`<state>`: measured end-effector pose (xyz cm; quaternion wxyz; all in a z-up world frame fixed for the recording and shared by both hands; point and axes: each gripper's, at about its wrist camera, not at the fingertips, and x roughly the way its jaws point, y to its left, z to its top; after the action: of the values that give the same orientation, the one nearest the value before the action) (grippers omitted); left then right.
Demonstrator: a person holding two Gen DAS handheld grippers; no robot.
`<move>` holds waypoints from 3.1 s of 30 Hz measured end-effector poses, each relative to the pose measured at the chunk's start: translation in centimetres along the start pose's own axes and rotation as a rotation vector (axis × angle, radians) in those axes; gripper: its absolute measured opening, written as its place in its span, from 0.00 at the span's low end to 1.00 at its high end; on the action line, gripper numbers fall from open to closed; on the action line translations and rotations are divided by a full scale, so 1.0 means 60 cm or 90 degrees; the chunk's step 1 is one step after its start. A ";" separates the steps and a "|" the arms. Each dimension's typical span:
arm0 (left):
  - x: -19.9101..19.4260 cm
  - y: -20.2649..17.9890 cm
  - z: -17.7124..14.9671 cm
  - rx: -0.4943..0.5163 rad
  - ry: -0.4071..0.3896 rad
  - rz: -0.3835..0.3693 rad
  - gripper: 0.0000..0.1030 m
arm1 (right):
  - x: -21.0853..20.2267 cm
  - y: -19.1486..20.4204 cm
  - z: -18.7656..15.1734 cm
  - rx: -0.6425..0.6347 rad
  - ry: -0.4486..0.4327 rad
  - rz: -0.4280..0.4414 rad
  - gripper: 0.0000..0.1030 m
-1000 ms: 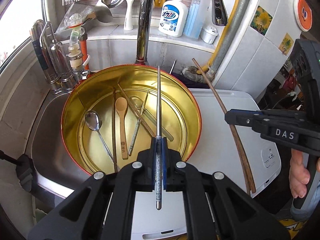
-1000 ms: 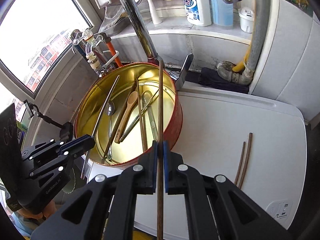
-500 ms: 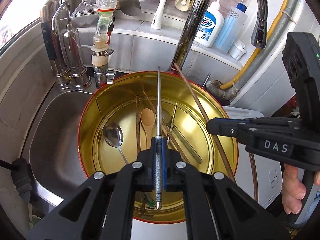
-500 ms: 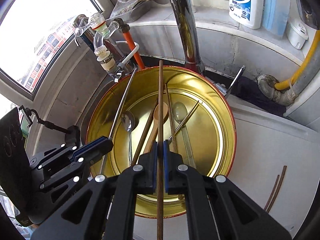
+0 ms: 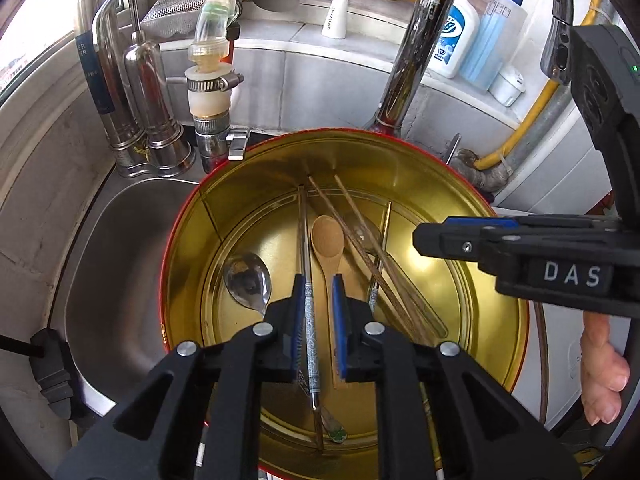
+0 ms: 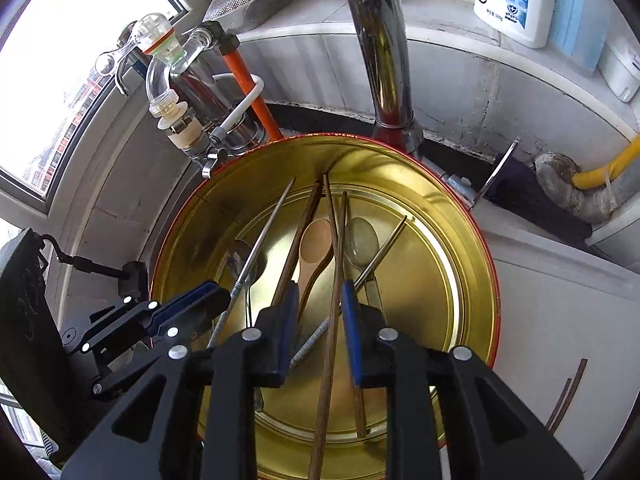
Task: Organize utensils
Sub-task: 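Carry the metal and wooden chopsticks over the tin with both tools, then open both tools to drop the chopsticks into the tin, then move both tools to the last two wooden chopsticks and grasp one each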
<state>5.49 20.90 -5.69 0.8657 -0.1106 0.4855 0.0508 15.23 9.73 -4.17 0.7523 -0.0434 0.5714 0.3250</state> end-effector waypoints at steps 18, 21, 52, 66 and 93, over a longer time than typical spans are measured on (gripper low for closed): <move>-0.004 0.000 -0.013 -0.009 0.000 0.002 0.60 | -0.009 0.001 -0.011 0.003 -0.017 0.007 0.58; -0.004 0.000 -0.014 -0.009 0.000 0.002 0.60 | -0.011 0.001 -0.012 0.003 -0.018 0.006 0.58; -0.077 -0.189 -0.052 0.123 -0.030 -0.062 0.71 | -0.188 -0.202 -0.213 0.178 -0.125 -0.107 0.88; -0.036 -0.335 -0.099 0.215 0.030 -0.136 0.71 | -0.183 -0.321 -0.287 0.256 -0.083 -0.152 0.88; 0.128 -0.471 -0.167 0.307 0.210 -0.100 0.71 | -0.086 -0.404 -0.296 0.239 0.007 -0.207 0.88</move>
<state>6.75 -9.09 -13.27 0.7775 0.0541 0.6078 -0.1520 12.84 -19.31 -13.09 0.7867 0.0041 0.6111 0.0877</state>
